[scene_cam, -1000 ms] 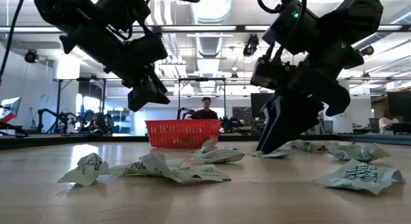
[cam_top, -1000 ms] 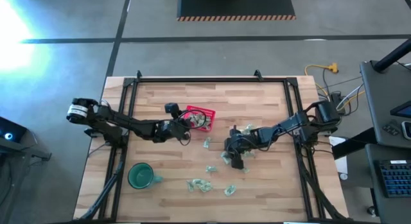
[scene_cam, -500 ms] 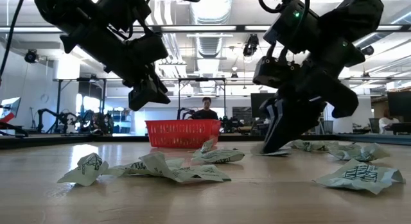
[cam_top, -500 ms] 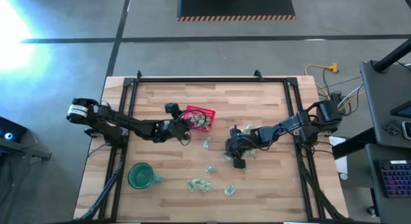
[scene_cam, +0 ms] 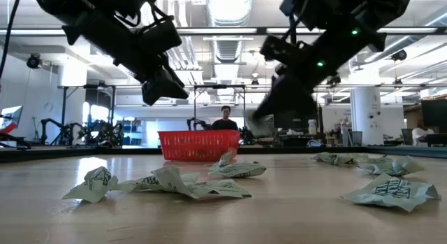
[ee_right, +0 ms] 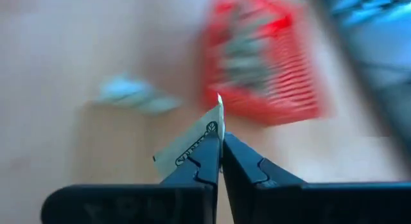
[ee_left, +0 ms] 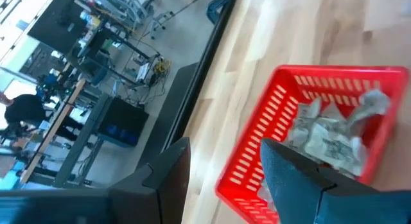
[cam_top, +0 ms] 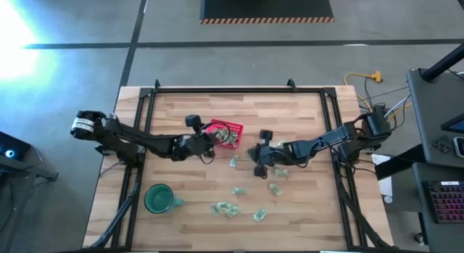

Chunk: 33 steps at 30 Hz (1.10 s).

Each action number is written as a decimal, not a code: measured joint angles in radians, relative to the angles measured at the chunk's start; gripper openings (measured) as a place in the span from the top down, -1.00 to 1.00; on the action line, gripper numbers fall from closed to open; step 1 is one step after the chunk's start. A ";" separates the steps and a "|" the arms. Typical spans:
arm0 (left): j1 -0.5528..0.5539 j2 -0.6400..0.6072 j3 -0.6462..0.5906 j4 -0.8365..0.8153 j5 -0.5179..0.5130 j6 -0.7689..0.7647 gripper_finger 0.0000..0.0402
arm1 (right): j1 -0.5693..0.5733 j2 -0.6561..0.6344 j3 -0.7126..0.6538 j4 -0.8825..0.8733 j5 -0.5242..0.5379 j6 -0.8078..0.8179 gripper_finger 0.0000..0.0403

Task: Pick and place items into bin
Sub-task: Put the stevia packet into the red bin

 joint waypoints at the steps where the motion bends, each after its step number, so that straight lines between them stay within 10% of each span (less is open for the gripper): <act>1: -0.009 -0.005 -0.002 -0.004 0.000 0.000 0.14 | -0.005 0.000 0.001 0.027 0.060 -0.019 0.96; 8: -0.075 -0.025 -0.007 -0.003 0.001 -0.033 0.14 | -0.086 0.000 0.001 0.256 0.124 -0.118 0.96; 16: -0.164 -0.031 -0.011 -0.002 0.014 -0.105 0.14 | -0.214 0.000 0.001 0.331 -0.175 -0.050 0.96; 33: -0.249 -0.029 -0.014 -0.001 0.291 -0.109 0.14 | -0.233 0.144 0.037 0.484 -0.183 -0.095 0.96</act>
